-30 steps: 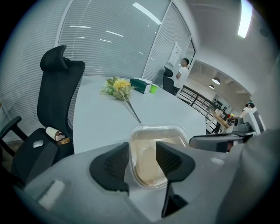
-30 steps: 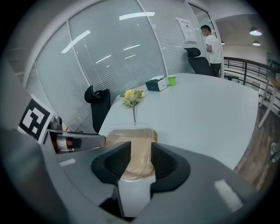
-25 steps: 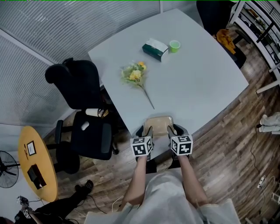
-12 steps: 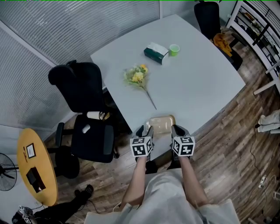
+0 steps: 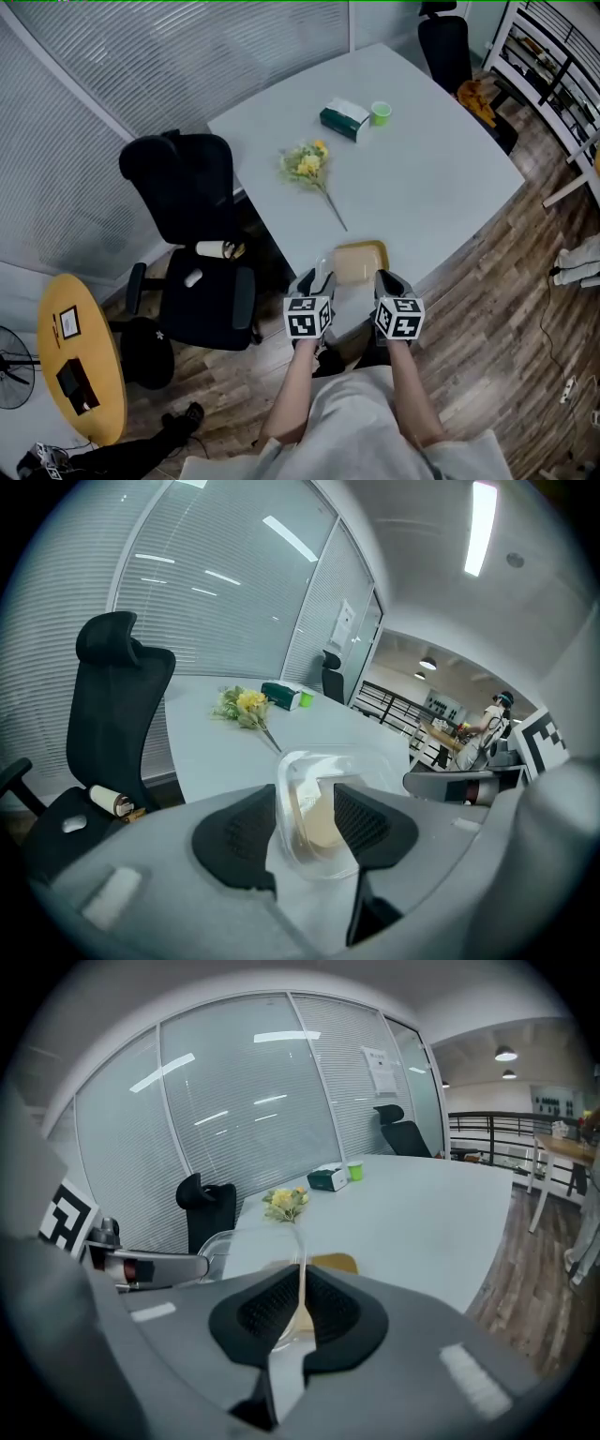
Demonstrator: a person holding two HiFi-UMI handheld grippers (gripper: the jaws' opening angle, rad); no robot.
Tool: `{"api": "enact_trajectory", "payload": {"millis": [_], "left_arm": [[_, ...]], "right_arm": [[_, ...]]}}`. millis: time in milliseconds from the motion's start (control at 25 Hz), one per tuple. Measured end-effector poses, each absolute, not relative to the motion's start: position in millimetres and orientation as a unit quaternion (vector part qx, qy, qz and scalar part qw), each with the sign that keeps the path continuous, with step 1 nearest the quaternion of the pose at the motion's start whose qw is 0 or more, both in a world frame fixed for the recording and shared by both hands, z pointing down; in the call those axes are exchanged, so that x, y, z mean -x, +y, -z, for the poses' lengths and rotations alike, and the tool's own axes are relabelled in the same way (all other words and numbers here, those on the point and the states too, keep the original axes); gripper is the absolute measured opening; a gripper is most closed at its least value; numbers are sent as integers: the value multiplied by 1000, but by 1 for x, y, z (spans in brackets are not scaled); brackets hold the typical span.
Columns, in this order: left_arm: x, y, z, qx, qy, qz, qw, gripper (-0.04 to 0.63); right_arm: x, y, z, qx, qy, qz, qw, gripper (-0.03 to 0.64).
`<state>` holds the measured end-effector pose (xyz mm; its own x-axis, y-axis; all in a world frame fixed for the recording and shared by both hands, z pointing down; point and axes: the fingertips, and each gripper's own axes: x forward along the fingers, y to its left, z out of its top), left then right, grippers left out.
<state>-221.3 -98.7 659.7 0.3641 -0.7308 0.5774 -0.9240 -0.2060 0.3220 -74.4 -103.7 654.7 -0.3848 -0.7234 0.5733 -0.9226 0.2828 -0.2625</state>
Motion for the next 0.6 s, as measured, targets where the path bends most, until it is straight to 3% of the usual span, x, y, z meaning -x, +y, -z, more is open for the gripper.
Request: {"api": "enact_trajectory", "payload": {"millis": [600], "left_arm": [[197,-78,-621,-790,-525,-118,294,199]], "right_arm": [[50,-82,-609,-548,-785,-249,148,15]]}}
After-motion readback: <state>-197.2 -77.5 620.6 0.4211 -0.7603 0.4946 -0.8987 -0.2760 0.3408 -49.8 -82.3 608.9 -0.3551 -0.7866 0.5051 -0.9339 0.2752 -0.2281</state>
